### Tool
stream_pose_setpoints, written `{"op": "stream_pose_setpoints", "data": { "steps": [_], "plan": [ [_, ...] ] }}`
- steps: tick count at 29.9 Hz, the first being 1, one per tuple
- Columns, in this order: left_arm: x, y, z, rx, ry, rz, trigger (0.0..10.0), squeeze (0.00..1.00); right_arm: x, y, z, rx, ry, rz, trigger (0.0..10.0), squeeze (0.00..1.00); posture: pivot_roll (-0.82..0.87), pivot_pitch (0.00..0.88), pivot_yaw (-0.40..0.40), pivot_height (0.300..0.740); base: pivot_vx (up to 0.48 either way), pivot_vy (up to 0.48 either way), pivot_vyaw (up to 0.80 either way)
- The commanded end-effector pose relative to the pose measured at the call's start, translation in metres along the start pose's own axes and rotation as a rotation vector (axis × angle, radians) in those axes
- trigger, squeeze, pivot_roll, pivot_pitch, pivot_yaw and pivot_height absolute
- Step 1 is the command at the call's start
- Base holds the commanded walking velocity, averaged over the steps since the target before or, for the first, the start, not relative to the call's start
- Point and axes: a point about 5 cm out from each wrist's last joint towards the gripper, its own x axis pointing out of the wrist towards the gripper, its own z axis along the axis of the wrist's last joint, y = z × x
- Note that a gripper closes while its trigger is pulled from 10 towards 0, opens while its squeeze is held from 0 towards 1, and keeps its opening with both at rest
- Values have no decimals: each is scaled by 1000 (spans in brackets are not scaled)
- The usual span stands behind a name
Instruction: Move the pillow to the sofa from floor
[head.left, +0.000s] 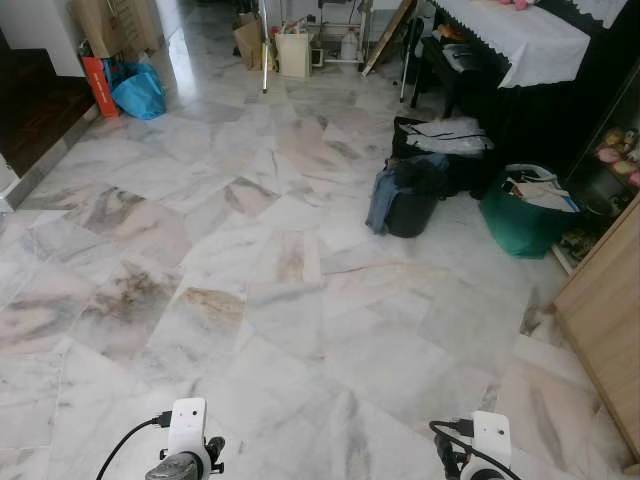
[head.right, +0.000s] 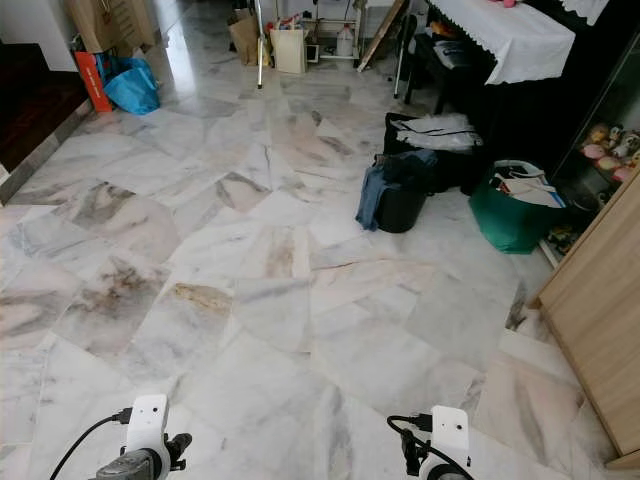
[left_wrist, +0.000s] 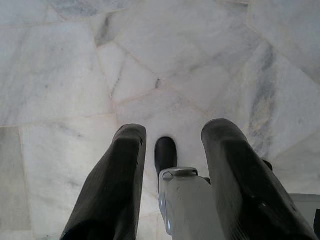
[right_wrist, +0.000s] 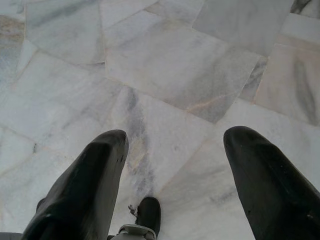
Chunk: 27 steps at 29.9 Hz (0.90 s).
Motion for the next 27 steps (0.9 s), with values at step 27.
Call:
{"op": "stream_pose_setpoints", "data": {
  "steps": [27],
  "plan": [
    [-14,30,-50,265,142,-46,10000,0,-40,-58,-63,98,205,-37,10000,0,20,0,-12,740,0,0,0]
  ]
}}
